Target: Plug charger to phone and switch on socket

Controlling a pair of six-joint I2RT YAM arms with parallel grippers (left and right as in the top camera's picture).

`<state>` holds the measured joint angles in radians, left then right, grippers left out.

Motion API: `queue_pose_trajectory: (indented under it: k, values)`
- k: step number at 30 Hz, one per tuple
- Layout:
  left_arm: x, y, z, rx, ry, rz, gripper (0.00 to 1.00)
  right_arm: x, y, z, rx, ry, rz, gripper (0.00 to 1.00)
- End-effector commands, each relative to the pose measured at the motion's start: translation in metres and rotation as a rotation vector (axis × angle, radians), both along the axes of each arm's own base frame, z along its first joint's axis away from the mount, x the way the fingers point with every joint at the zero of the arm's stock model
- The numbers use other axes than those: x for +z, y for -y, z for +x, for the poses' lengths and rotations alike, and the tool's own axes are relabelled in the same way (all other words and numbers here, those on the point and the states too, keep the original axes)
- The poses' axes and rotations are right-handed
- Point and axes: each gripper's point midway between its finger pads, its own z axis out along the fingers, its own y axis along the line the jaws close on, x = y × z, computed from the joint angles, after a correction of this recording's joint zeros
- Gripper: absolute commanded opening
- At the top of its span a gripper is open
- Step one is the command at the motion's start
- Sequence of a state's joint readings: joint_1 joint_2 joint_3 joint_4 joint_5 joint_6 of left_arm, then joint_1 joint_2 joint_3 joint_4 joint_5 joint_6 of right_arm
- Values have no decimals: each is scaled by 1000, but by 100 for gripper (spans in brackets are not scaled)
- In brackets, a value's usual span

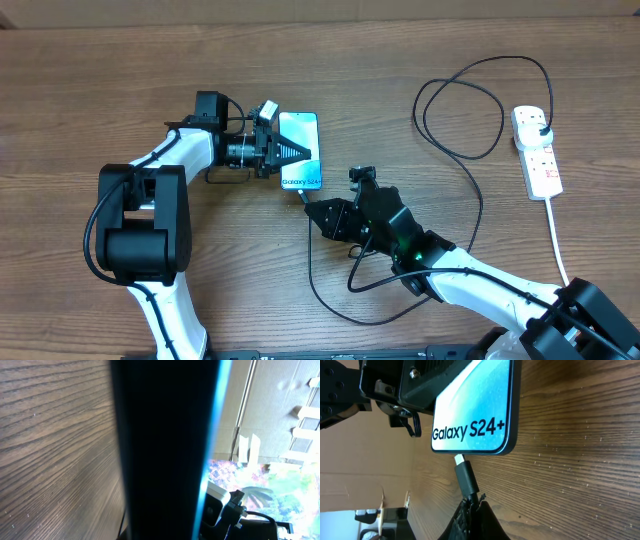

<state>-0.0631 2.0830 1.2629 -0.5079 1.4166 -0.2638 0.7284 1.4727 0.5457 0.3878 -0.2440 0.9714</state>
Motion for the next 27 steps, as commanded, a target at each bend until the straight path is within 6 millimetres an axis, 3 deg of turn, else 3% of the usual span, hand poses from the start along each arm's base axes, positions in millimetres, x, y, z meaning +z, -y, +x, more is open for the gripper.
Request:
queue_pose_trajectory:
  k: [1, 21, 27]
  values:
    - [23, 4, -6, -20, 8, -54, 4, 6, 20, 23, -118, 54, -26, 4]
    - [23, 4, -5, -20, 10, -54, 4, 32, 10, 27, -70, 168, 35, 4]
    - [23, 4, -5, -21, 6, -54, 4, 27, 12, 28, -86, 157, 14, 4]
